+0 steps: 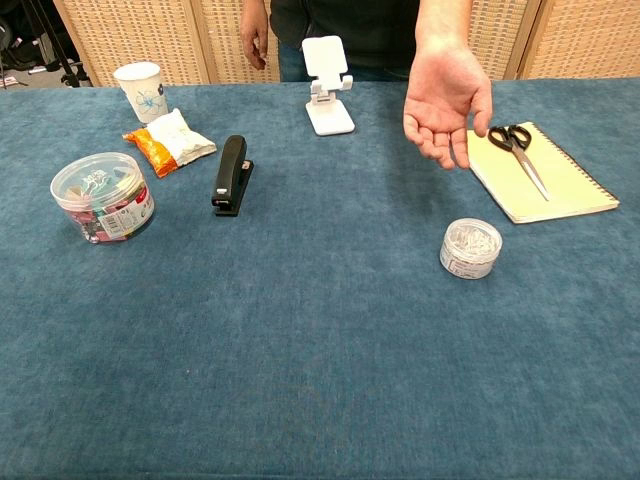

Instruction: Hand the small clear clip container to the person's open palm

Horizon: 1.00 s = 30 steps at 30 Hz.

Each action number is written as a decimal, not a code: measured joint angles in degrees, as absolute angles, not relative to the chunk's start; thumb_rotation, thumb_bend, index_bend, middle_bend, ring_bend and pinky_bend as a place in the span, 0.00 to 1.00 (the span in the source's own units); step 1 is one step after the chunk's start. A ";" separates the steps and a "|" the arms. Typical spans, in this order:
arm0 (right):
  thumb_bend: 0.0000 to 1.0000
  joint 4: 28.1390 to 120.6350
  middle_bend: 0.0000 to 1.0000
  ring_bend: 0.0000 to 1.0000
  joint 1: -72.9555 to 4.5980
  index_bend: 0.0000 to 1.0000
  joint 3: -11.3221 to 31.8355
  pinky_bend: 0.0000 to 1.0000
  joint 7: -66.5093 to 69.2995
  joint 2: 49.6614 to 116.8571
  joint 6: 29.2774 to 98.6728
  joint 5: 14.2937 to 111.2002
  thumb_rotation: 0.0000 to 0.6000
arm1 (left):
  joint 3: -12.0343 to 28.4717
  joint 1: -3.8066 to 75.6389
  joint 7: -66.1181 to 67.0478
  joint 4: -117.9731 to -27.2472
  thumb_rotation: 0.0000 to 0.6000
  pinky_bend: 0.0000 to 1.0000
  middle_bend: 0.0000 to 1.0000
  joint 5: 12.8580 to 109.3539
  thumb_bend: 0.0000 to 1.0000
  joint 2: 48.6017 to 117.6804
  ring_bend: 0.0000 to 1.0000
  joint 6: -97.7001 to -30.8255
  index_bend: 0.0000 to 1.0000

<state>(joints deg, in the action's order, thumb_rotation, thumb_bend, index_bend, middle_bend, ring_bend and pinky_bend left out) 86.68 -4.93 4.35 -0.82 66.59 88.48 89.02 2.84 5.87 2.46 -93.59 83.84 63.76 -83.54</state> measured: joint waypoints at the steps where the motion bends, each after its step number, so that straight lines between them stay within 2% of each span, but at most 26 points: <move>1: 0.00 86.60 0.00 0.00 -4.93 0.00 4.35 0.00 -0.62 66.61 88.51 89.06 1.00 | 2.75 5.83 2.50 -93.59 1.00 0.00 0.00 83.95 0.00 63.77 0.00 -83.60 0.00; 11: 0.00 83.71 0.00 0.00 -6.72 0.00 2.99 0.01 9.51 67.29 86.30 92.07 1.00 | 2.44 5.70 1.95 -93.71 1.00 0.00 0.00 84.88 0.00 63.49 0.00 -84.02 0.00; 14: 0.00 82.28 0.01 0.00 -7.93 0.03 2.28 0.05 13.53 68.38 85.47 94.09 1.00 | 2.40 5.78 1.96 -93.80 1.00 0.00 0.00 84.73 0.00 63.43 0.00 -83.69 0.00; 17: 0.00 81.61 0.07 0.00 -9.90 0.08 1.58 0.11 18.15 69.37 83.52 95.78 1.00 | 2.34 5.82 2.07 -93.86 1.00 0.00 0.00 84.66 0.00 63.39 0.00 -83.49 0.00; 23: 0.05 80.31 0.16 0.06 -17.61 0.16 1.21 0.15 26.37 71.44 73.62 97.51 1.00 | 2.53 5.54 1.12 -94.17 1.00 0.00 0.00 84.56 0.00 62.92 0.00 -84.12 0.00; 30: 0.05 80.57 0.17 0.07 -25.62 0.17 2.79 0.16 21.86 74.99 62.29 94.97 1.00 | 2.97 5.96 0.06 -93.86 1.00 0.00 0.00 82.86 0.00 62.53 0.00 -82.54 0.00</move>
<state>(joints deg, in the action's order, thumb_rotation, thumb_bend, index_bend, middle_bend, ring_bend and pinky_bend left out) 80.57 -25.62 2.79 21.86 74.99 62.29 94.97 2.97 5.96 0.06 -93.86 82.86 62.53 -82.54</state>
